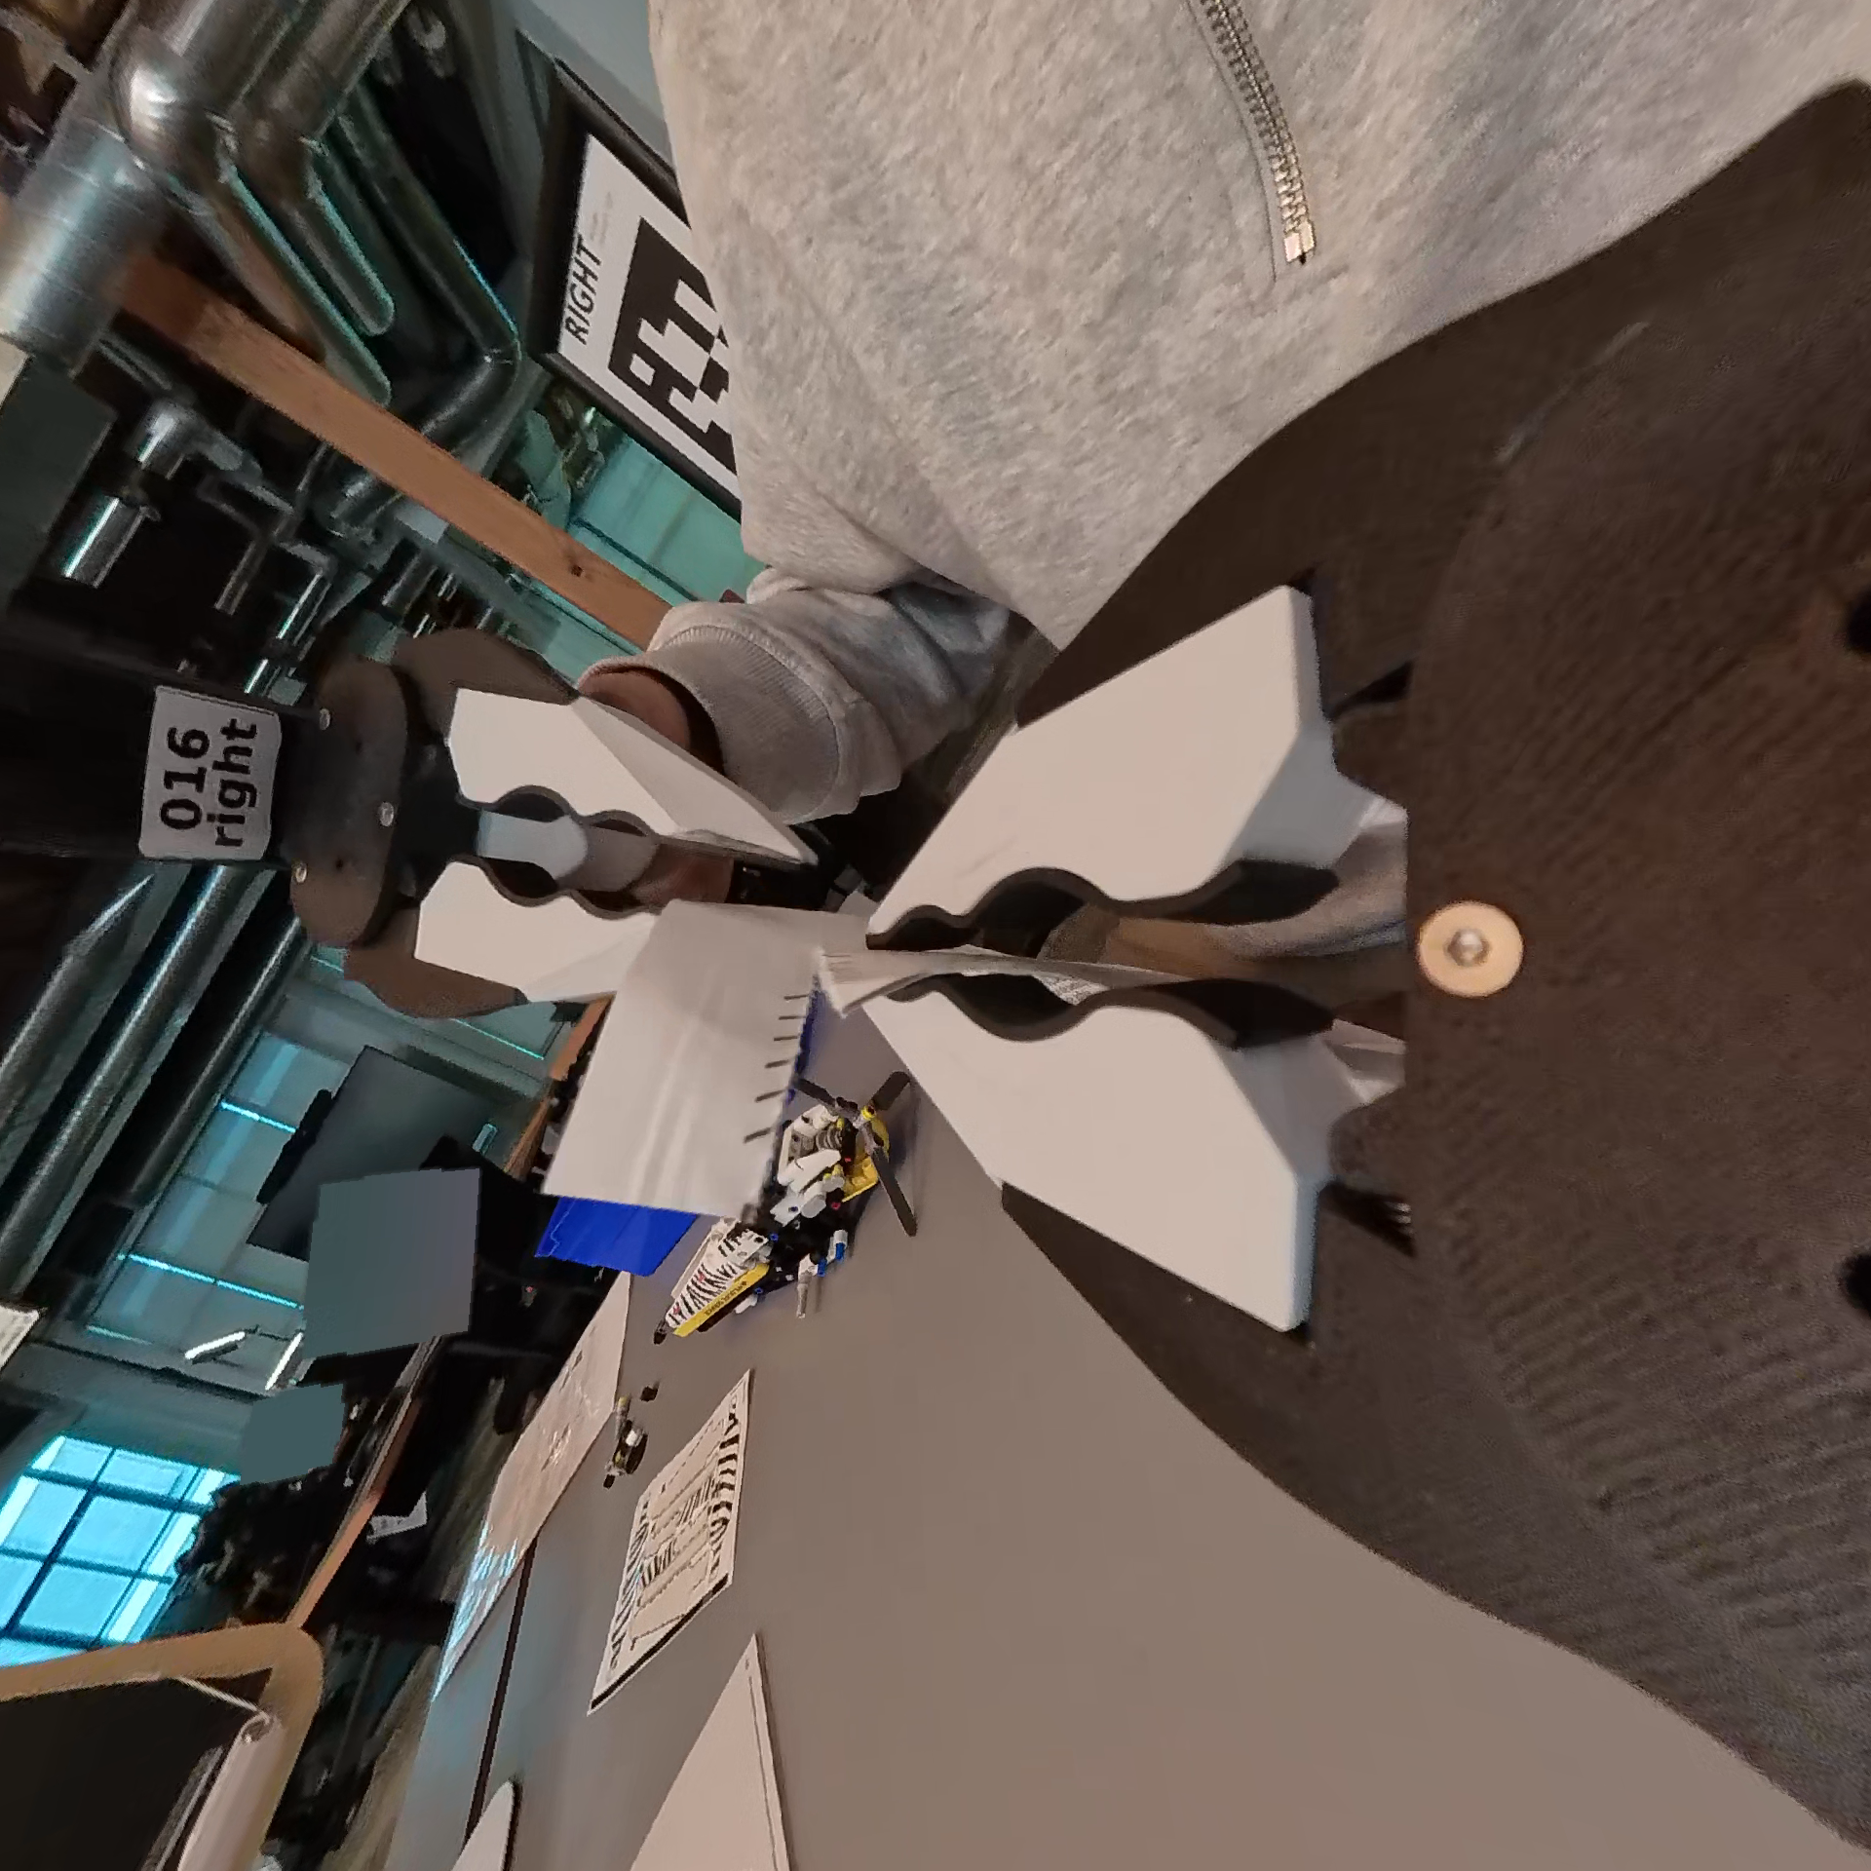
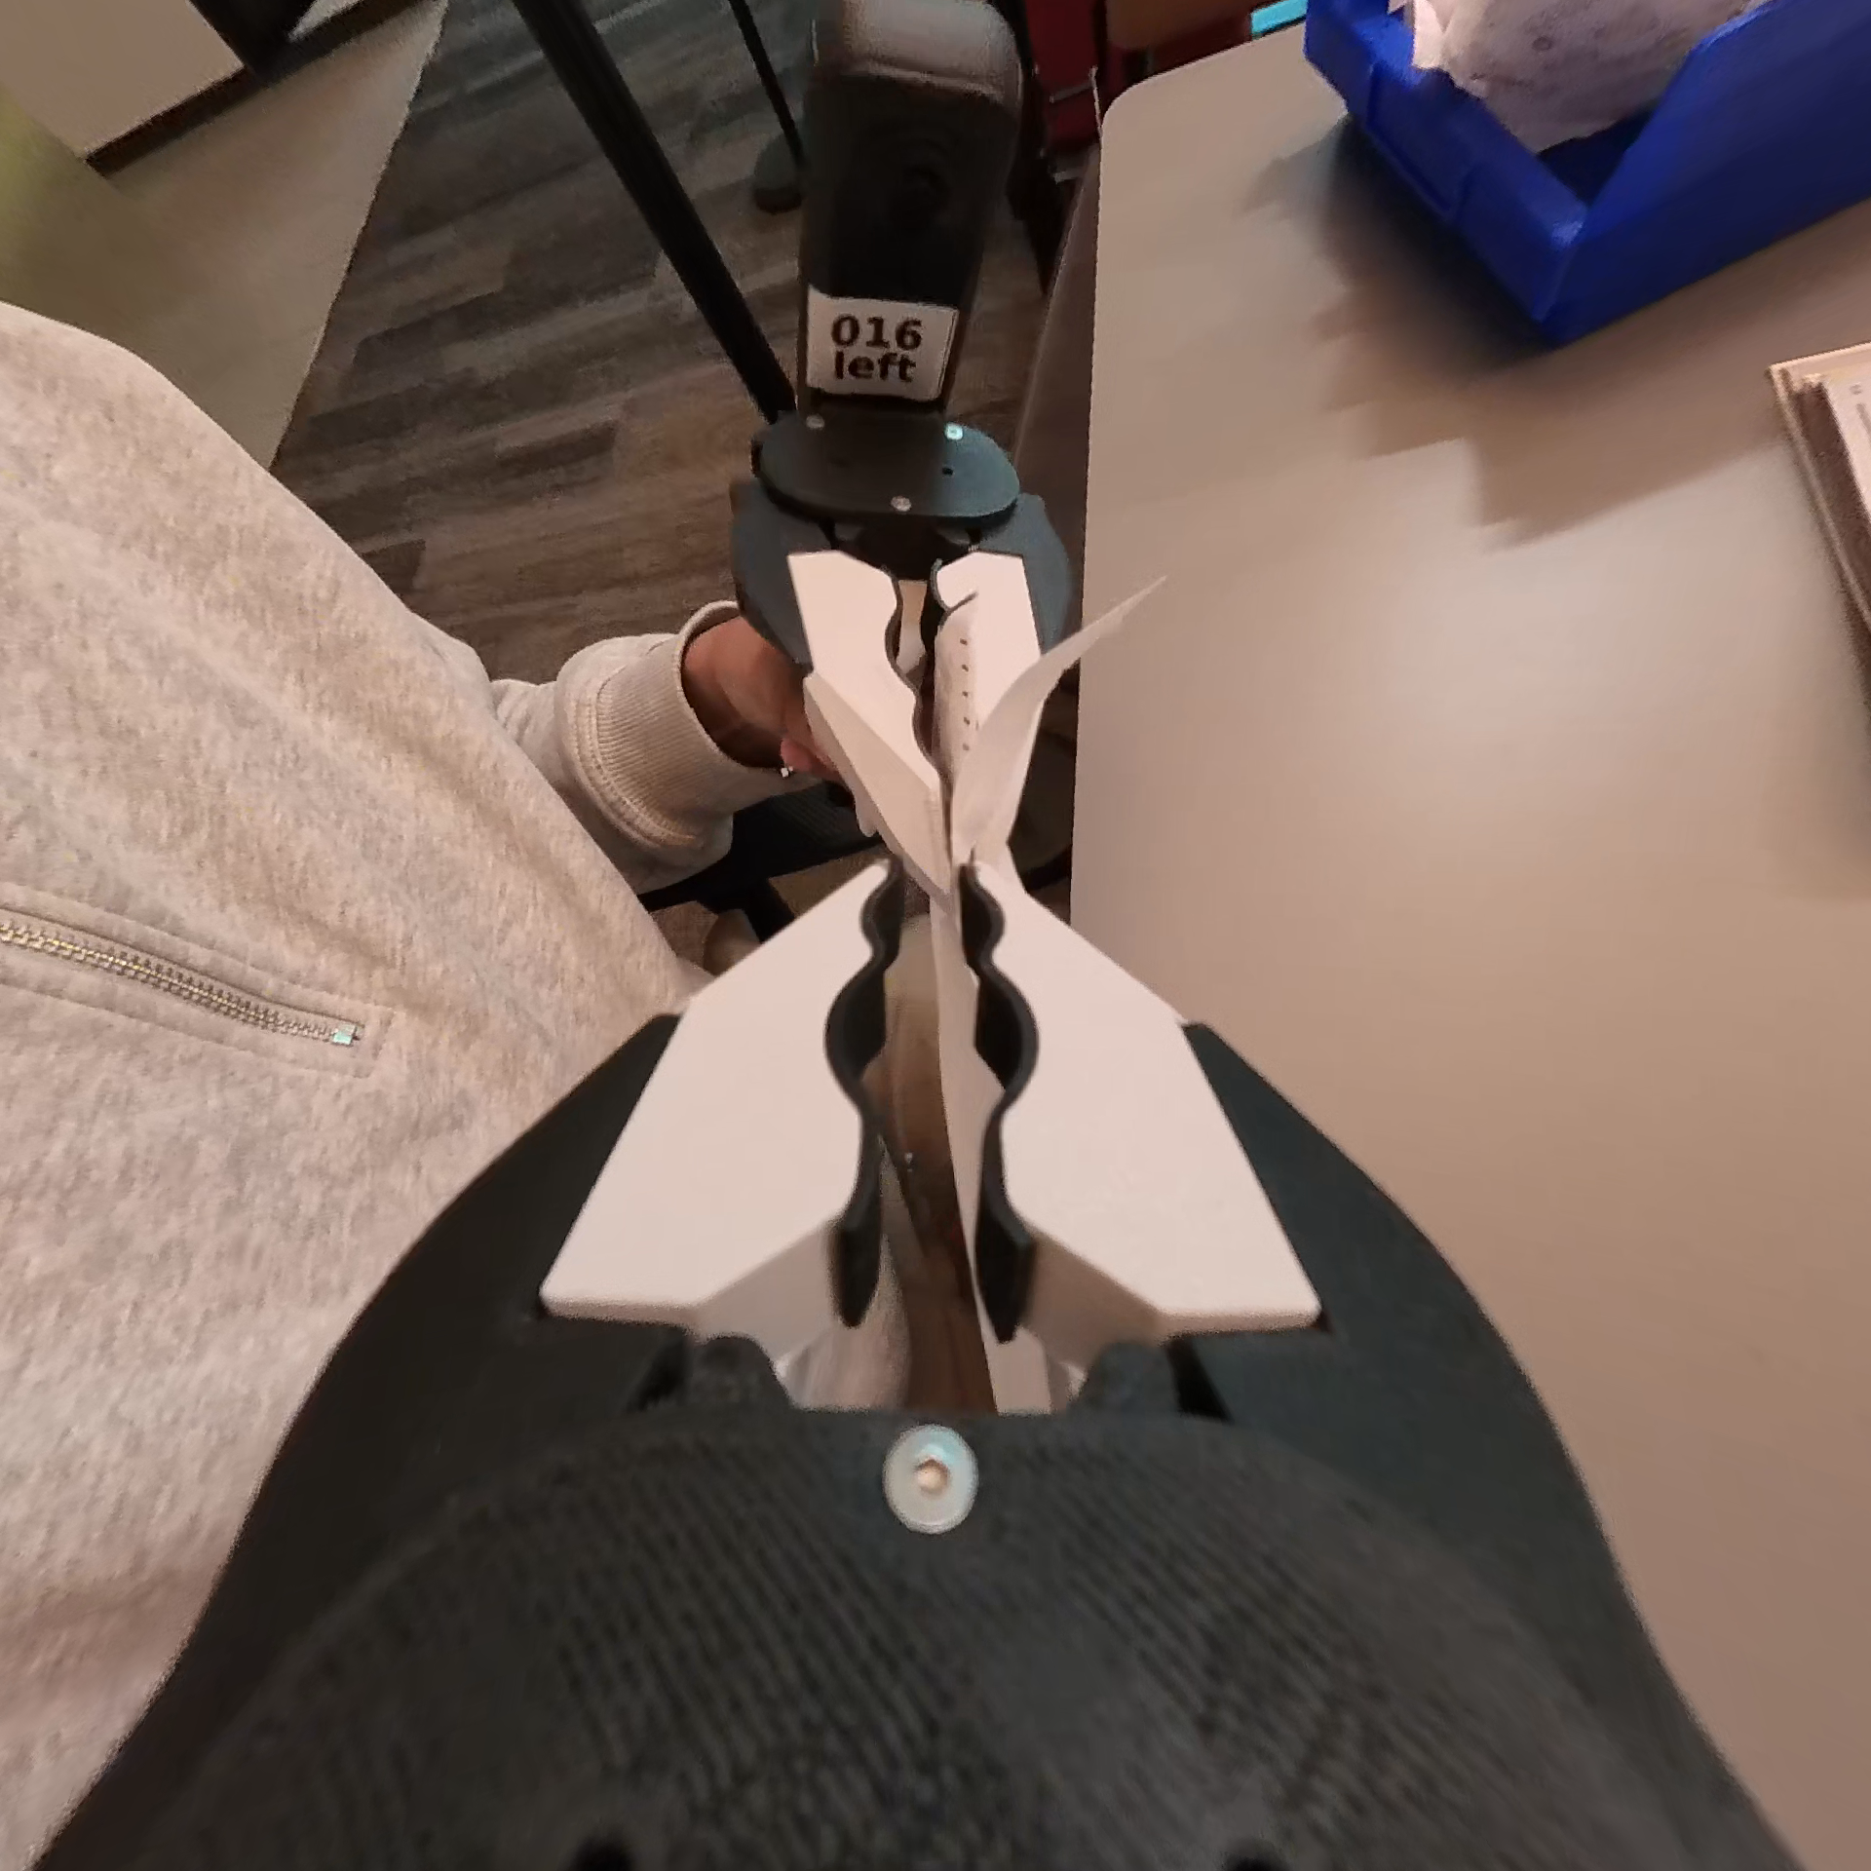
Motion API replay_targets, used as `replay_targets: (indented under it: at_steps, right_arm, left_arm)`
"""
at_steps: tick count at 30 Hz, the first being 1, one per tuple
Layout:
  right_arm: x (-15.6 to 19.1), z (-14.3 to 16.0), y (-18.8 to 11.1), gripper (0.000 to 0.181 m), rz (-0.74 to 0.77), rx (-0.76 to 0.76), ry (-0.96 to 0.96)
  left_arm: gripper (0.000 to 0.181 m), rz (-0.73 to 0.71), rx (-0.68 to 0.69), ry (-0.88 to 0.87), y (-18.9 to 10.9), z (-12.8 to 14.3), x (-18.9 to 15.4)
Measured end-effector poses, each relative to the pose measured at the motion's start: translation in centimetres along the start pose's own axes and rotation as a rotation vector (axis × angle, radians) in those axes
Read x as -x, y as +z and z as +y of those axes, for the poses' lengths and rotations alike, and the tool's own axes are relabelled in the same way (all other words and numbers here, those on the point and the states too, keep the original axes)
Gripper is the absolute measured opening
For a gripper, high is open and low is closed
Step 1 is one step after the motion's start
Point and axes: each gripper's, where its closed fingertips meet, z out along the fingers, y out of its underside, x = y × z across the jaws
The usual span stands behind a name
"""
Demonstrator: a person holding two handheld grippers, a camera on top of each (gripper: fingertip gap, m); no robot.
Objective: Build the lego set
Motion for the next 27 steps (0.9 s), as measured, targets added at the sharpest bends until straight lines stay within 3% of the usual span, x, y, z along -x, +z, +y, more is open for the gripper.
replay_targets:
  at_steps: [5,16,27]
  right_arm:
    - [-0.3,0.4,0.2,0.000,0.044,0.048,-0.034]
    - [-0.2,-0.8,-0.6,0.000,-0.014,-0.140,0.073]
    - [-0.3,-0.6,-0.7,0.003,-0.024,-0.142,0.114]
  left_arm:
    - [0.000,0.010,0.004,0.026,0.1,0.0,-0.3]
    - [0.000,-0.026,-0.059,0.068,0.2,-1.1,-0.6]
    - [0.000,-0.061,-0.014,0.077,0.6,-0.4,-0.1]
